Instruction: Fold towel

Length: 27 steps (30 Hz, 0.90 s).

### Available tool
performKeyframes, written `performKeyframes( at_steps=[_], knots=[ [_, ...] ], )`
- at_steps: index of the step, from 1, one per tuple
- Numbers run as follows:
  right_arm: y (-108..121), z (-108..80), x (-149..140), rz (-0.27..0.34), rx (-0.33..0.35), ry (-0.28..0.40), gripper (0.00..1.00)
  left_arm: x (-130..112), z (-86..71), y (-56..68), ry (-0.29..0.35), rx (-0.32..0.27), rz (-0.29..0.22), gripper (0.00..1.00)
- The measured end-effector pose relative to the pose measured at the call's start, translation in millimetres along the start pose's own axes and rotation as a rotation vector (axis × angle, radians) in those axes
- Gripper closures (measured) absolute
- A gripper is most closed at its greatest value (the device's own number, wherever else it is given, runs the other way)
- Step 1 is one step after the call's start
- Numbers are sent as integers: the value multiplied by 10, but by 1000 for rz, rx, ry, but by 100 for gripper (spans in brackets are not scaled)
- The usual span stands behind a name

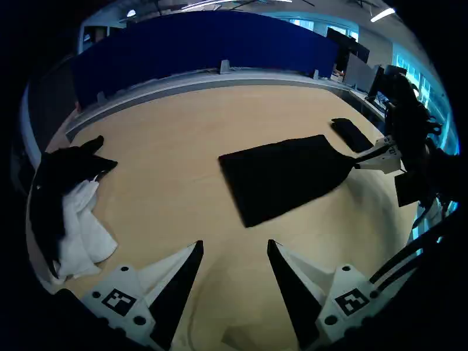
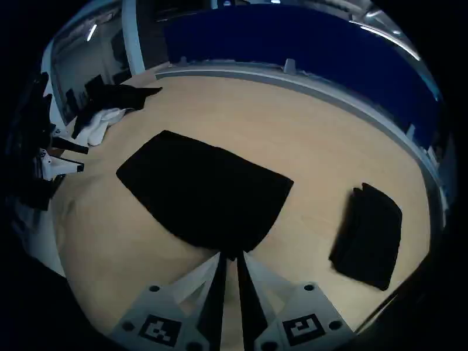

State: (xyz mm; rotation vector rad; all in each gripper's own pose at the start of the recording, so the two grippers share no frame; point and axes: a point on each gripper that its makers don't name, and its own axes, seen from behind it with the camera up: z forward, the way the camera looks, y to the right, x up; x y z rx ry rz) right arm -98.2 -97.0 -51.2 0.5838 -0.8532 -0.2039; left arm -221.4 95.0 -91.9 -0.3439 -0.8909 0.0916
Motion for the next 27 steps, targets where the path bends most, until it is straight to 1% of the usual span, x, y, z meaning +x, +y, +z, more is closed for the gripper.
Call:
performKeyframes(
  at_steps=[5,9,12,15,21,27],
  knots=[
    [-21,-19,104,-44,-2,-6,87,-78,-294,-117,16,28,-51,20],
    [-37,-10,150,-64,-5,-14,87,-104,-441,-206,33,44,-82,20],
    [-55,-11,185,-70,-7,-14,88,-104,-501,-261,46,56,-95,20],
    [-61,-5,189,-73,-10,-20,88,-108,-529,-285,56,58,-100,20],
    [-69,-11,178,-77,-12,-30,89,-136,-566,-283,63,55,-99,20],
    [-34,-45,261,-92,-35,-22,89,-170,-601,-287,63,51,-99,20]
  ],
)
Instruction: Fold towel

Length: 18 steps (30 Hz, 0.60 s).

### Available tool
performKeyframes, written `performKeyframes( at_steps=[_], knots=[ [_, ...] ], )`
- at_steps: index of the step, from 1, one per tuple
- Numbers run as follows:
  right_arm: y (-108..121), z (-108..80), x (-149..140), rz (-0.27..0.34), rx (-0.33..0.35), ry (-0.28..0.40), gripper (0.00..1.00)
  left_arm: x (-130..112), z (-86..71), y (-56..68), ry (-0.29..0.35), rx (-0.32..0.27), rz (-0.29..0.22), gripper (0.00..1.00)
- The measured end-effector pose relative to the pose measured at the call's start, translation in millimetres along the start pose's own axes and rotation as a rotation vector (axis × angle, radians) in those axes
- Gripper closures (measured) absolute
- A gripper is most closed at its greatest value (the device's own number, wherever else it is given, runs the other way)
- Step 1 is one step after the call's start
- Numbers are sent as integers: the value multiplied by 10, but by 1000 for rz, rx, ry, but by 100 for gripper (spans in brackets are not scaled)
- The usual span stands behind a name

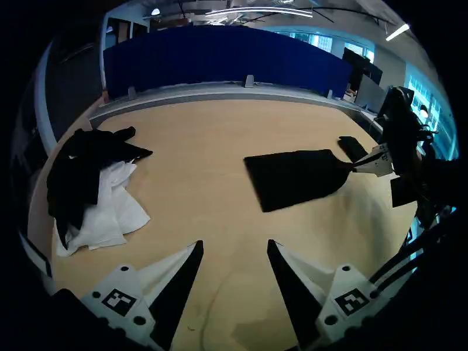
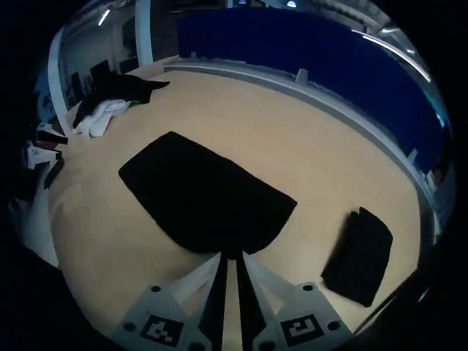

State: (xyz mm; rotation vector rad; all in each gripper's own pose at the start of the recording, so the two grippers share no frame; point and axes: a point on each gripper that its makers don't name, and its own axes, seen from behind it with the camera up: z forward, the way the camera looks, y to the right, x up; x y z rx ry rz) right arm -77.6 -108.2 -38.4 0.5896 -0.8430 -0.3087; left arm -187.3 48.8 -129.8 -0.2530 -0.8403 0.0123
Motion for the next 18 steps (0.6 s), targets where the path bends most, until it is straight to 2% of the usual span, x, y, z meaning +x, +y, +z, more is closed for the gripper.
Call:
performKeyframes(
  at_steps=[3,9,15,18],
  knots=[
    [-1,-15,98,-13,-1,8,89,-7,-22,-3,2,0,-4,20],
    [-82,-6,508,-87,8,44,89,3,-68,-28,21,2,-21,20],
    [-361,96,1019,-187,51,89,89,30,-133,-89,42,16,-41,20],
    [-587,188,1223,-241,90,106,89,51,-179,-129,55,30,-54,19]
  ],
)
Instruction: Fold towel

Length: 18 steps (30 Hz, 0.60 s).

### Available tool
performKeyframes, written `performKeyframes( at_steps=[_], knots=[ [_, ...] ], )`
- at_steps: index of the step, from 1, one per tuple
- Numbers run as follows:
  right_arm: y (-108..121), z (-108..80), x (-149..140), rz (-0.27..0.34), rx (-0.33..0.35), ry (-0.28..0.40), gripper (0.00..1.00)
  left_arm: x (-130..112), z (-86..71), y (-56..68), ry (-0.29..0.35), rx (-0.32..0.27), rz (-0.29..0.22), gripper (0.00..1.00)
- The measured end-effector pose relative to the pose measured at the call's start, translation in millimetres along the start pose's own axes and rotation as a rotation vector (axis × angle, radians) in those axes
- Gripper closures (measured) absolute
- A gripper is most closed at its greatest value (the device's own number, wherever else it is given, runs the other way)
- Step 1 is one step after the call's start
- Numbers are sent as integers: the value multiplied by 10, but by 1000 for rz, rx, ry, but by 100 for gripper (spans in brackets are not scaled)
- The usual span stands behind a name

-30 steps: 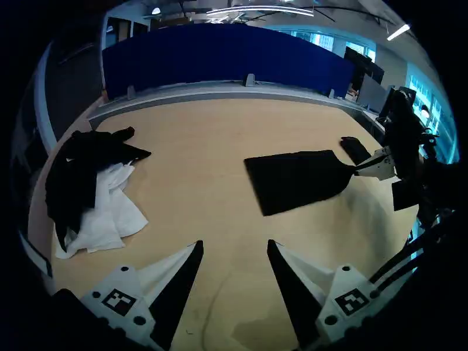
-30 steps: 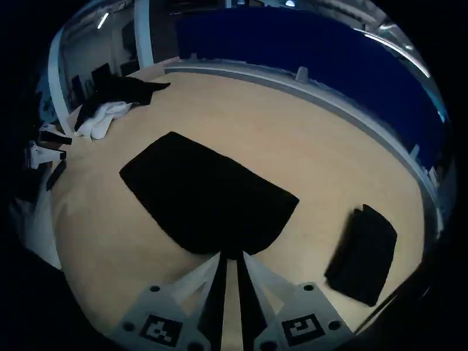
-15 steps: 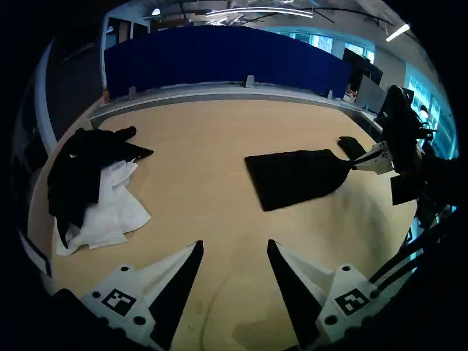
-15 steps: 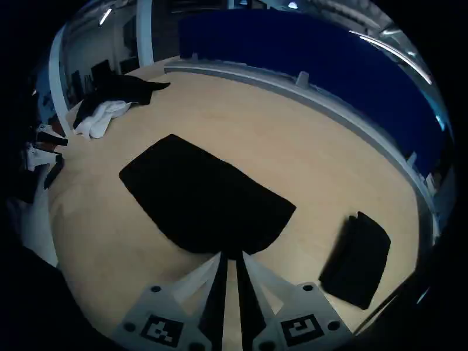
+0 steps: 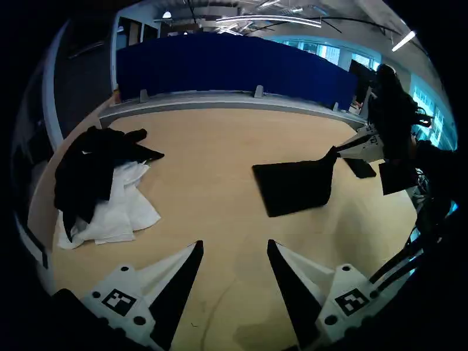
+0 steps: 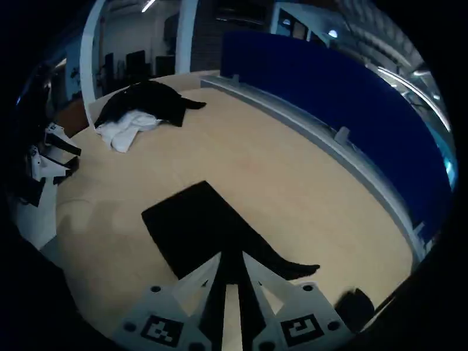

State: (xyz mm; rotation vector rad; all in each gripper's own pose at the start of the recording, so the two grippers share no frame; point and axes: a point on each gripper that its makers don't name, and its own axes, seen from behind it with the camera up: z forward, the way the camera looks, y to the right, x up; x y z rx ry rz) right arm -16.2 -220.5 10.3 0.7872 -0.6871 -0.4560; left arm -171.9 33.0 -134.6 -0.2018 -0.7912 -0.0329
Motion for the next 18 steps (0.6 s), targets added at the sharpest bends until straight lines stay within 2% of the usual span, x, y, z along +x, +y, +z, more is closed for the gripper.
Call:
performKeyframes(
  at_steps=[5,9,13,18],
  knots=[
    [-408,316,255,-79,77,12,89,19,-54,-57,18,19,-35,20],
    [-798,601,326,-124,148,9,89,1,-82,-107,28,35,-60,20],
    [-1145,890,252,-146,213,-12,89,-33,-106,-151,32,51,-83,20],
    [-1402,1164,77,-144,265,-59,89,-91,-97,-180,28,60,-107,20]
  ],
)
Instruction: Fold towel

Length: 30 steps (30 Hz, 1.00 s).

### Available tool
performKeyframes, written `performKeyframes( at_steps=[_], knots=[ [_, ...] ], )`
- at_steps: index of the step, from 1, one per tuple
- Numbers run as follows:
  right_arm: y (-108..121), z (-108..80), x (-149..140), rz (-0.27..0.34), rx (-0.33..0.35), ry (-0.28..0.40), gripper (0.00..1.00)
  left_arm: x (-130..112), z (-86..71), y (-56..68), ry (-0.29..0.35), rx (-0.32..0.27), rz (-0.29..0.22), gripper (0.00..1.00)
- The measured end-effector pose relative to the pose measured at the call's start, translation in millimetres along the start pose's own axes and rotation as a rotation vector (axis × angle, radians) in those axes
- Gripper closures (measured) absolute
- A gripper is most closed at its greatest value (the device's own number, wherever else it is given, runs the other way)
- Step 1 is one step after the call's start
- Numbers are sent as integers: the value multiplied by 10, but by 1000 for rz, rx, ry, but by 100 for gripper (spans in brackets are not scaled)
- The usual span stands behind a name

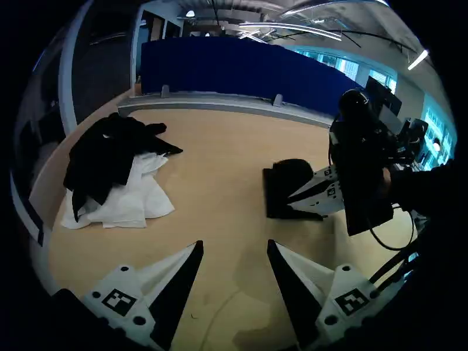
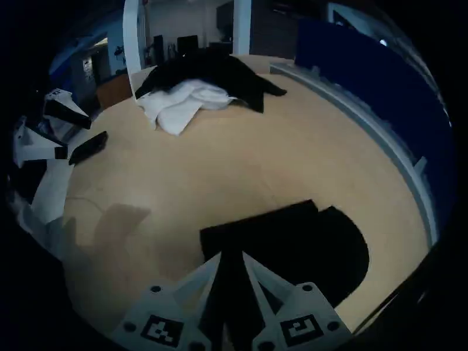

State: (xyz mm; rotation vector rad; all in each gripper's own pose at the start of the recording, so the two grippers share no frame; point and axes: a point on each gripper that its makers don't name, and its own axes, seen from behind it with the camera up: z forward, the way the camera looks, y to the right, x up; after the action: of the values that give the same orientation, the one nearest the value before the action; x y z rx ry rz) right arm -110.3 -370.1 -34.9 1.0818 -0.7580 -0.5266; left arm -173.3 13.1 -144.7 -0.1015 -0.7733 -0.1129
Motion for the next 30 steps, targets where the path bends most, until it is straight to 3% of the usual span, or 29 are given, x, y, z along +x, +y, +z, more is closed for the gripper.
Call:
performKeyframes(
  at_steps=[3,14,18,20,26,30],
  knots=[
    [-19,58,6,13,5,2,90,-22,5,-16,-2,4,-5,20],
    [-8,-30,30,12,13,12,85,5,14,-23,0,5,-8,20],
    [-37,-67,58,5,19,24,61,15,7,-19,0,6,-4,20],
    [-56,-99,81,1,22,34,54,19,-1,-21,0,7,-5,20],
    [-65,-183,97,-2,15,59,10,32,-41,-25,2,14,-6,20],
    [-73,-235,89,3,12,71,5,25,-61,-20,3,18,-4,20]
  ],
)
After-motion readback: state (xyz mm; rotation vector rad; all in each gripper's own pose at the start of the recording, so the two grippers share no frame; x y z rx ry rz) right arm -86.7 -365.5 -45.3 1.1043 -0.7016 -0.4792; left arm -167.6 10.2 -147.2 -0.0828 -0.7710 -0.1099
